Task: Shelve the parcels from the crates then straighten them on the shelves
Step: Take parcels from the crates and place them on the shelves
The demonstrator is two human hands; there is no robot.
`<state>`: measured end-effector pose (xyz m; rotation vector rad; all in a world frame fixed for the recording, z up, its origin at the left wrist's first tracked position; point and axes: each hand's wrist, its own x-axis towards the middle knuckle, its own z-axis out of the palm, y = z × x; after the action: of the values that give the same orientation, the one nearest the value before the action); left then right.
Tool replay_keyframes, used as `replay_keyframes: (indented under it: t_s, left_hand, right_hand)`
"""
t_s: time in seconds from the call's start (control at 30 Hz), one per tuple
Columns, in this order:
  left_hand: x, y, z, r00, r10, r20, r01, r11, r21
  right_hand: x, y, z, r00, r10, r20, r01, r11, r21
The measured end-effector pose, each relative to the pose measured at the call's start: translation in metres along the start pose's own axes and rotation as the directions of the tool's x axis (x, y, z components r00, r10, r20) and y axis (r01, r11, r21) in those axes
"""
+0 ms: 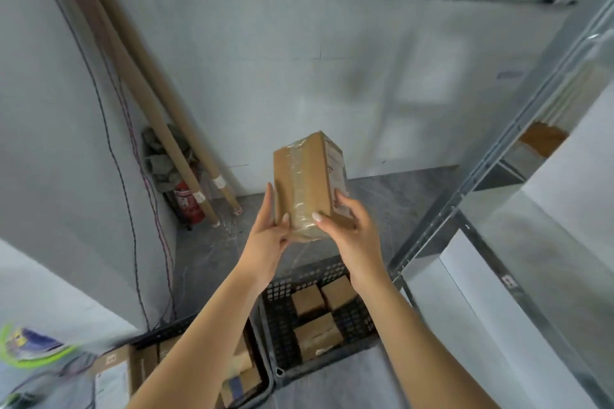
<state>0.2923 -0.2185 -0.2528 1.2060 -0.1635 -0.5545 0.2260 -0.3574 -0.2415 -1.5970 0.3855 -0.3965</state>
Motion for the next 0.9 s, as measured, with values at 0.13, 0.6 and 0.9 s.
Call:
replay_keyframes:
  t_s: [0.13, 0.6, 0.9]
  left_hand:
    - [-0.028, 0.023, 0.042, 1.000, 0.011, 0.009, -0.012, 0.984, 0.177]
    - [-0.136, 0.037, 0.131, 0.940, 0.006, 0.342, -0.061, 0.987, 0.149]
    - [-0.152, 0.092, 0.186, 0.757, 0.082, 0.648, -0.346, 0.892, 0.291]
  right_hand:
    - [-0.033, -0.024, -0.020, 0.945, -0.309, -0.106, 0.250, 0.892, -0.376]
    - [-0.160, -0.081, -0.106, 0.889, -0.364, -0.277, 0.274, 0.909, -0.314]
    - [-0.196, -0.133, -0.142, 0.857, -0.379, -0.351, 0.328, 0.924, -0.197]
